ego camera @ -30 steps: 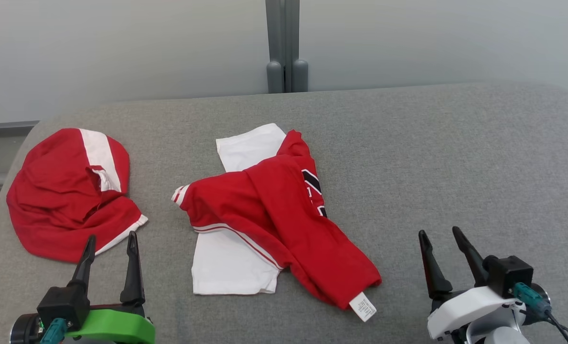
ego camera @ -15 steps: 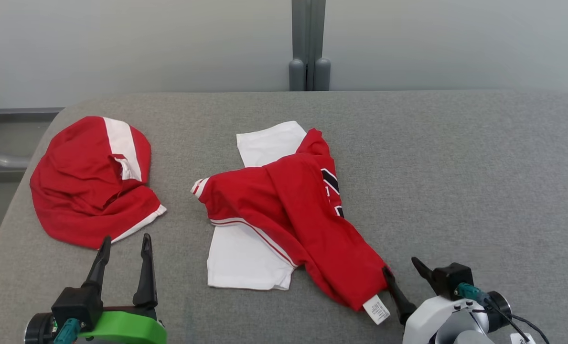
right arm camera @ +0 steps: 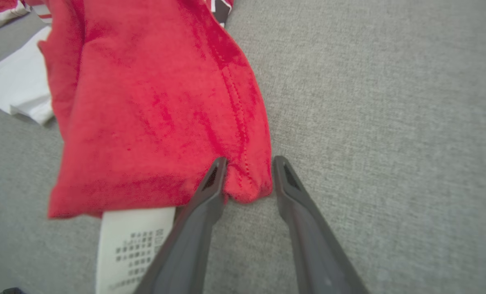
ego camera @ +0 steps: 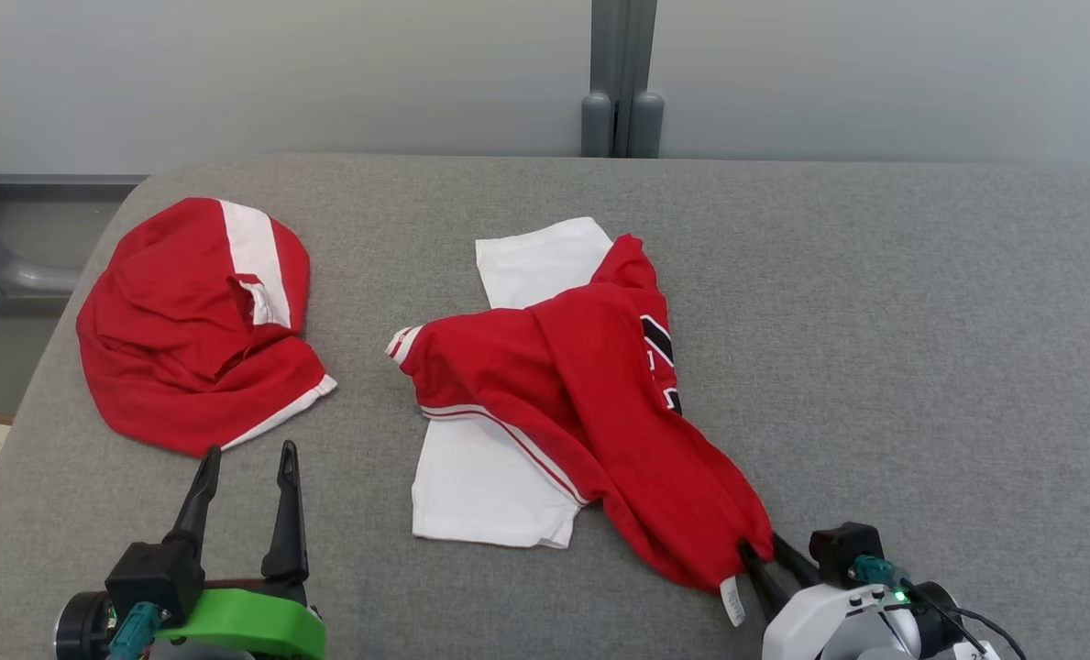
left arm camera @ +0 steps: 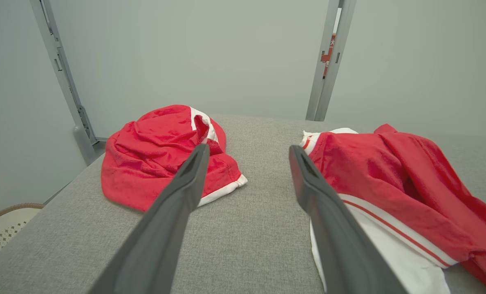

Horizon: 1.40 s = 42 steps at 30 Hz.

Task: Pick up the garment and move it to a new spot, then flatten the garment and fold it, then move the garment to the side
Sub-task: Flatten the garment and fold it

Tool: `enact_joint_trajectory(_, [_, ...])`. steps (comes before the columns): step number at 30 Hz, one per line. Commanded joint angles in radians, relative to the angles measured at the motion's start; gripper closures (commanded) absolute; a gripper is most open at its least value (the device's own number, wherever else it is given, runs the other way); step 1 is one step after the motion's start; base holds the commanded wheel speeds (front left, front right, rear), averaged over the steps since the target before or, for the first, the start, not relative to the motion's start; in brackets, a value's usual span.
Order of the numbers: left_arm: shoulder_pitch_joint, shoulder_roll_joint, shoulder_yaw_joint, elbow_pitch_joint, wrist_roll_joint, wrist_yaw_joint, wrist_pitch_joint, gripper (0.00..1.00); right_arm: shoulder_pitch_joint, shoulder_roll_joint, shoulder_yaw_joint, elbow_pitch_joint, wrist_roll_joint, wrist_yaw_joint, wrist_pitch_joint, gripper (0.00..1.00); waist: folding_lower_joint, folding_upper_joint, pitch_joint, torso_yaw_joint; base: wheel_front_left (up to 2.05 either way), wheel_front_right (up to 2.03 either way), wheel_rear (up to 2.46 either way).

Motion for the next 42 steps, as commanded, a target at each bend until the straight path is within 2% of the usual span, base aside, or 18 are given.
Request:
enact_joint_trajectory(1, [-0.005,-0.001,0.005,0.002,0.004,-0.005,0.000,0.00,0.001,0.002,0.008,0.018,0.012,0.000,0.003,1.00,0.0000,0.0000,0.001,-0.005,0.00,0.00,0.00])
enact_joint_trajectory(7, [-0.014,-0.002,0.001,0.002,0.005,-0.006,0.000,0.00,-0.033,-0.042,-0.051,-0.037,0.030,-0.001,-0.001,1.00,0.0000,0.0000,0.008,-0.025,0.00,0.00,0.00])
enact_joint_trajectory(16, [-0.005,-0.002,-0.002,0.011,-0.004,-0.006,0.000,0.00,0.028,-0.125,-0.292,-0.156,-0.012,-0.001,-0.001,1.00,0.0000,0.0000,0.004,-0.060,0.00,0.00,0.00])
enact_joint_trajectory(20, [-0.004,-0.002,-0.008,0.013,-0.012,-0.006,0.000,0.00,0.056,-0.118,-0.348,-0.164,-0.020,-0.001,-0.001,1.00,0.0000,0.0000,0.001,-0.074,0.00,0.00,0.00])
enact_joint_trajectory(21, [-0.004,-0.002,-0.009,0.014,-0.013,-0.005,0.000,0.00,0.056,-0.113,-0.352,-0.171,-0.021,-0.001,-0.001,0.66,0.0000,0.0000,0.001,-0.078,0.00,0.00,0.00])
enact_joint_trajectory(22, [-0.003,-0.002,-0.011,0.014,-0.014,-0.005,0.000,0.00,0.056,-0.109,-0.354,-0.178,-0.024,-0.001,-0.001,0.00,0.0000,0.0000,0.000,-0.082,0.00,0.00,0.00])
enact_joint_trajectory(31, [0.000,-0.002,-0.015,0.023,-0.004,-0.005,0.000,0.00,0.065,-0.086,-0.369,-0.295,-0.058,-0.001,-0.002,0.00,0.0000,0.0000,-0.019,-0.105,0.00,0.00,0.00])
enact_joint_trajectory(42, [0.018,-0.002,0.001,0.015,0.008,-0.006,0.000,0.00,0.161,-0.037,-0.414,-0.528,-0.097,-0.001,-0.002,0.00,0.0000,0.0000,-0.040,-0.121,0.00,0.00,0.00])
